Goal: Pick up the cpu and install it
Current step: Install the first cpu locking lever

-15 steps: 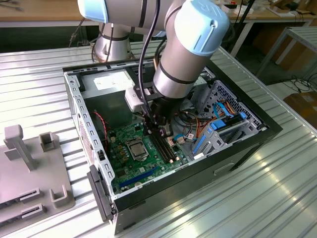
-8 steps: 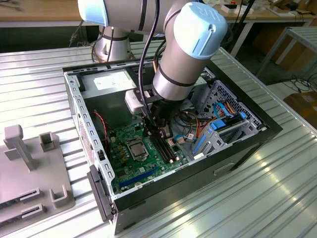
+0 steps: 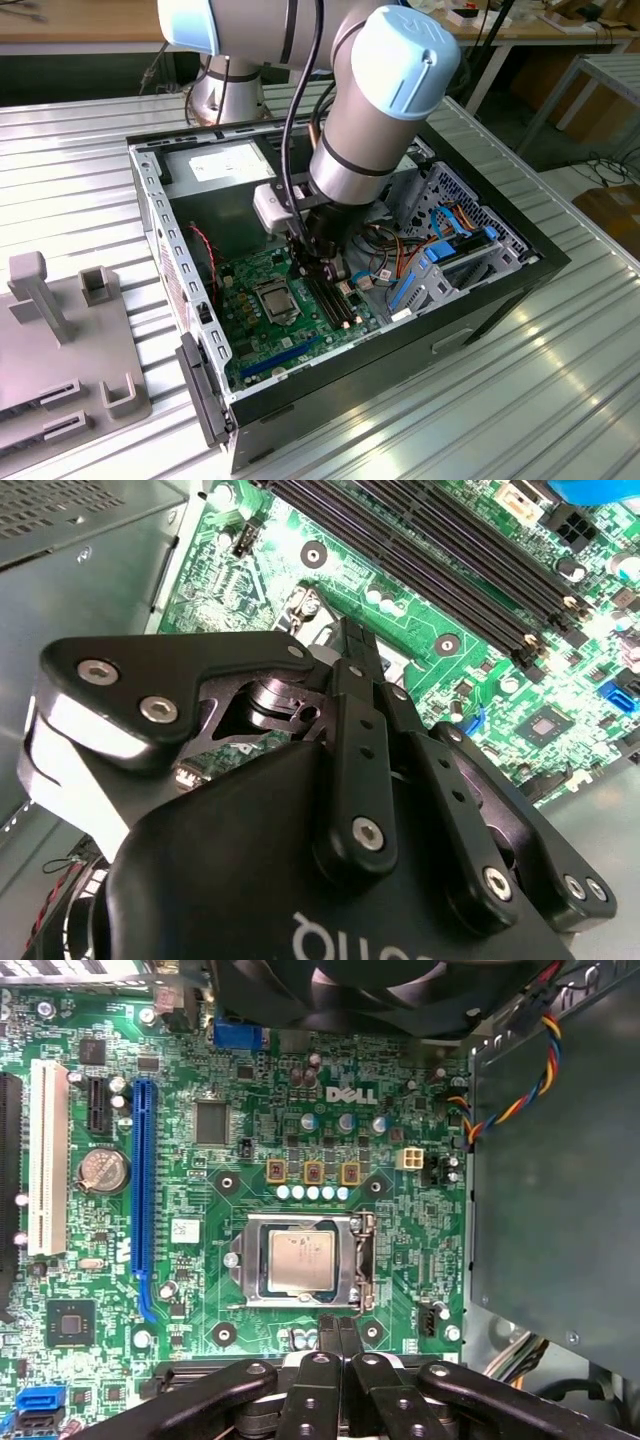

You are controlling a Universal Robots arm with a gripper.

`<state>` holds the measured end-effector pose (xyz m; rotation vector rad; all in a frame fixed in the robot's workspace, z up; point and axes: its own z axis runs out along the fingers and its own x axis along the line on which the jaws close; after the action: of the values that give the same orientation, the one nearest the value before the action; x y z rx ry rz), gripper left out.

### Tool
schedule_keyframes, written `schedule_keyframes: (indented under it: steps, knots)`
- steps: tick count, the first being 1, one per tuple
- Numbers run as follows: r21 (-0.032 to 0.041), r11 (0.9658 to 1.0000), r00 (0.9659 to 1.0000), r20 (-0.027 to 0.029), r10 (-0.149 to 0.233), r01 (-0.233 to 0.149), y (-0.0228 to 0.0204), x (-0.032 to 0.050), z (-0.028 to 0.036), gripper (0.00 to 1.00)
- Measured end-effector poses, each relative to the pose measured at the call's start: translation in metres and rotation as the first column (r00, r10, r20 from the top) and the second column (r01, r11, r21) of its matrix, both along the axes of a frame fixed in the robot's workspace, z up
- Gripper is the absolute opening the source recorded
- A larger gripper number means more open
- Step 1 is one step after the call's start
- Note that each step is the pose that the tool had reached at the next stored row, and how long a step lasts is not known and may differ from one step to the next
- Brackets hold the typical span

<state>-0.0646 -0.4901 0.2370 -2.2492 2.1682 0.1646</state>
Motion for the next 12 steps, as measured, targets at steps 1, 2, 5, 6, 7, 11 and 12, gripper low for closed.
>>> schedule_keyframes:
  steps: [1, 2, 5, 6, 7, 11, 12]
  knots:
    - [-0.0014, 1.0, 1.0, 0.0, 0.001, -0.001, -0.0008, 0.0, 0.0, 0.11]
    - [-0.0024, 1.0, 1.0, 0.0, 0.002, -0.002, -0.0015, 0.0, 0.0, 0.11]
    - [-0.0051, 1.0, 1.0, 0.0, 0.006, -0.006, -0.0036, 0.0, 0.0, 0.11]
    - [-0.0058, 1.0, 1.0, 0.0, 0.007, -0.007, -0.0042, 0.0, 0.0, 0.11]
    - [-0.0068, 0.9999, 1.0, 0.0, 0.009, -0.009, -0.0052, 0.0, 0.0, 0.11]
    - [-0.0101, 0.9999, 0.9999, -0.0001, 0.014, -0.014, -0.0086, 0.0001, 0.0, 0.11]
    - [-0.0108, 0.9998, 0.9999, -0.0001, 0.015, -0.015, -0.0092, 0.0001, 0.0, 0.11]
